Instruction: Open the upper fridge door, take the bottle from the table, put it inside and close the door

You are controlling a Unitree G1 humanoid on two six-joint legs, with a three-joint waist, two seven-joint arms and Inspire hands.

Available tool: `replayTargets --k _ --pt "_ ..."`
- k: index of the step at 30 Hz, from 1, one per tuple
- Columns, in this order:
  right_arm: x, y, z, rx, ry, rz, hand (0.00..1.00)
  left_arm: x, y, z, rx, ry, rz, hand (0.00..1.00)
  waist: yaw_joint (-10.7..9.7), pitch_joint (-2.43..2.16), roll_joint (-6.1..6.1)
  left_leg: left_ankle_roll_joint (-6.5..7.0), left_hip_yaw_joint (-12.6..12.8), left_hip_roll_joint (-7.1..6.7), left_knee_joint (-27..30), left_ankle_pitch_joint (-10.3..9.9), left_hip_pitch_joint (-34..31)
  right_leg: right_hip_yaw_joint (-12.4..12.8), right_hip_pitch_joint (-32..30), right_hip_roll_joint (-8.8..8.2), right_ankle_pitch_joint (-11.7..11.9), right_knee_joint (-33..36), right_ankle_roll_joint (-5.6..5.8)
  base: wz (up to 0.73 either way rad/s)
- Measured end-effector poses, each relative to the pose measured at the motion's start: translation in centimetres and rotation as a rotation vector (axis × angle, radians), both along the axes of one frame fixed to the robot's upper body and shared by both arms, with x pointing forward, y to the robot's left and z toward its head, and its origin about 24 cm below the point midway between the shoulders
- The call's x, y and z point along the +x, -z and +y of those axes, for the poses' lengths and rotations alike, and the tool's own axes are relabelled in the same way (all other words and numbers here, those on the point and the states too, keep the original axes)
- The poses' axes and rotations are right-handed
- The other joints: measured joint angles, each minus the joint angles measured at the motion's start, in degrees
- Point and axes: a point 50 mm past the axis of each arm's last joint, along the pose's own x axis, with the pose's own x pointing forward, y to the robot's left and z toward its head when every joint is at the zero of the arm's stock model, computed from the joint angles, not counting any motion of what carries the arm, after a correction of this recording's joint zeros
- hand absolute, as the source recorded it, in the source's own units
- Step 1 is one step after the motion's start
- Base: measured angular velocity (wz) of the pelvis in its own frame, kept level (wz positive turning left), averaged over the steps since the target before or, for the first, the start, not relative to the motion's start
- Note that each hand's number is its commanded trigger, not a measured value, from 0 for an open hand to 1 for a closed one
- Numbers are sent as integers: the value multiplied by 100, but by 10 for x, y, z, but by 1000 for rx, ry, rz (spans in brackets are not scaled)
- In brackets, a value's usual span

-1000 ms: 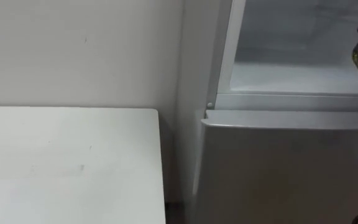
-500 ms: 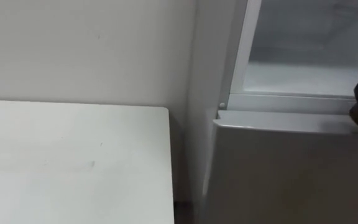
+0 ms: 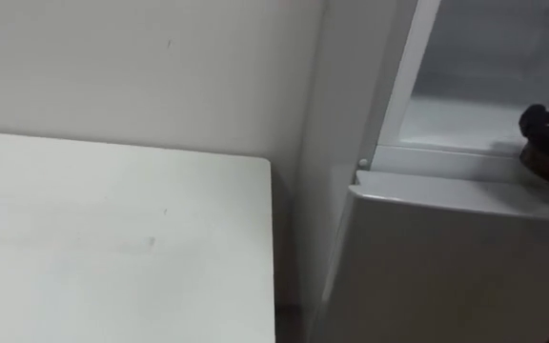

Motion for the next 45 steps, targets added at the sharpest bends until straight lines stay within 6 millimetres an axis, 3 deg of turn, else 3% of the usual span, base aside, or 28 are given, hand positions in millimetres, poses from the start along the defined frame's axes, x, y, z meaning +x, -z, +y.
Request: replayTargets --k 6,11,15,18,24,26,30,32,39,45 --pt "5 -18 9 -23 -32 -42 100 0 -2 4 17 2 3 0 4 -4 3 1 -111 0 59 -5 -21 -116 70 4 -1 -2 1 10" --pt "6 -17 9 -28 -36 -38 100 -3 -2 4 17 6 14 0 112 -17 48 2 -113 2 98 -4 -25 -146 83 4 -1 -4 1 1" --pt "7 -15 8 -25 -32 -28 100 -9 -2 5 18 2 28 0 151 -65 136 3 -142 2 105 -2 -27 -161 89 4 -1 -3 1 0" --pt "7 -8 -2 -57 -5 31 100 -8 -3 6 20 1 28 0 227 -72 147 -1 -176 1 106 2 -25 -246 109 3 -1 -3 1 5" --pt "12 11 -8 -63 5 123 100 -3 -4 6 17 8 11 0 383 -63 130 -5 -232 -2 105 4 -14 -314 136 2 -1 -6 1 3" --pt "11 9 -12 -68 12 122 100 -3 -4 7 18 8 11 0 440 -57 115 -6 -258 -6 110 2 -11 -327 153 3 -1 -7 1 7" --pt "11 15 -14 -82 23 152 100 -8 -5 9 24 3 29 0 482 5 60 -9 -421 -21 161 0 -25 -500 216 10 -1 -17 1 19" --pt "11 16 -17 -82 37 158 100 -13 -5 10 27 -6 38 0 537 0 52 -14 -470 -25 183 -7 -52 -545 216 11 -3 -16 4 15" --pt "7 11 -39 -109 155 176 100 -33 -8 10 20 -63 70 0 680 11 104 -12 -684 -64 324 -5 -321 -716 156 21 -7 -27 10 18" --pt "13 1 -40 -141 207 154 100 -28 -10 17 33 -42 61 0 674 4 107 1 -837 -89 389 75 -670 -895 -12 41 7 -87 -12 14"
